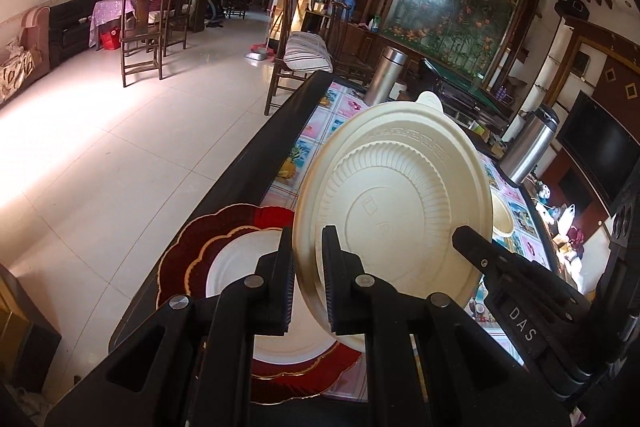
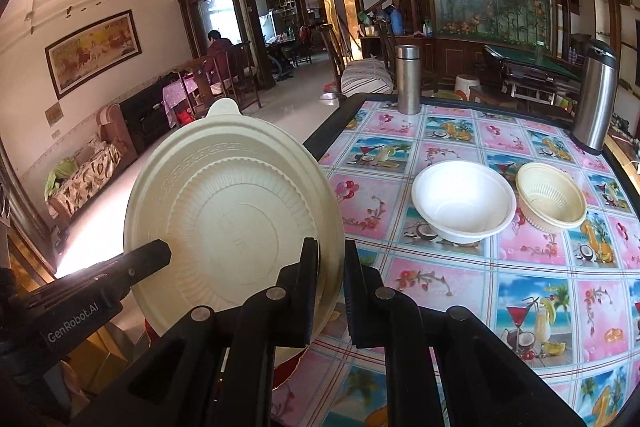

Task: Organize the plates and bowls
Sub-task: 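Lower the cream bowl onto the white plate and open left tool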

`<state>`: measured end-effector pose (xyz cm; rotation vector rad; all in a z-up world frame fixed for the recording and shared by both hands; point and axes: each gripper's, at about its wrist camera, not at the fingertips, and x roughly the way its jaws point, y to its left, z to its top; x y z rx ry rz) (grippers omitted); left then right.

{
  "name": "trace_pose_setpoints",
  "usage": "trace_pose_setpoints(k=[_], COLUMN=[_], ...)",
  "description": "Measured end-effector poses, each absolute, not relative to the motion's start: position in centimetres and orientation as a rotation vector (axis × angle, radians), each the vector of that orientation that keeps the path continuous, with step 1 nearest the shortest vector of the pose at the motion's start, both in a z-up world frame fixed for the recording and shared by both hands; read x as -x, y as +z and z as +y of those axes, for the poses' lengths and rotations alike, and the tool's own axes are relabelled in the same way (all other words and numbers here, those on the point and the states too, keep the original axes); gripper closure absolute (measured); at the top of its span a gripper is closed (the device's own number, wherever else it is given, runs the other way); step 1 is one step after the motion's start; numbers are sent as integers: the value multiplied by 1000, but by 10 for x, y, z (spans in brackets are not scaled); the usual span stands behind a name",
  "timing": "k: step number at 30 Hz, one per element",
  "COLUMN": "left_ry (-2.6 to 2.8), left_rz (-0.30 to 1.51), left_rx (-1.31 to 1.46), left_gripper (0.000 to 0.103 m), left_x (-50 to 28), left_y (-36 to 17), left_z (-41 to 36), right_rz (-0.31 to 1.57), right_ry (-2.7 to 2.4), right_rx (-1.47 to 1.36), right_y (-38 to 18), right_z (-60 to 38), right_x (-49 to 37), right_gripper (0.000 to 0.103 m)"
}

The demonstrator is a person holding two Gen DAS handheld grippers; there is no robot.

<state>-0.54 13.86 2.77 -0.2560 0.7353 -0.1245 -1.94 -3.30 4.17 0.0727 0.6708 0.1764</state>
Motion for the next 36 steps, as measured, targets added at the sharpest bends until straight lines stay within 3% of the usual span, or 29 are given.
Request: trace_pose_setpoints(k=[8, 20, 36], left_ry=[-107, -45, 19], left_rz=[786, 932, 894], left_rx=[279, 227, 275], left_gripper=[92, 92, 92], left_x=[1, -10, 2], left_y=[12, -23, -11], left_z=[153, 161, 205], right_rz=[712, 949, 1040], right_ry=[206, 291, 332], right_rx=[-54, -102, -178], right_y=[31, -36, -48], right_z=[-15, 4, 0], right_x=[10, -17, -32], right_gripper=[91, 90, 86])
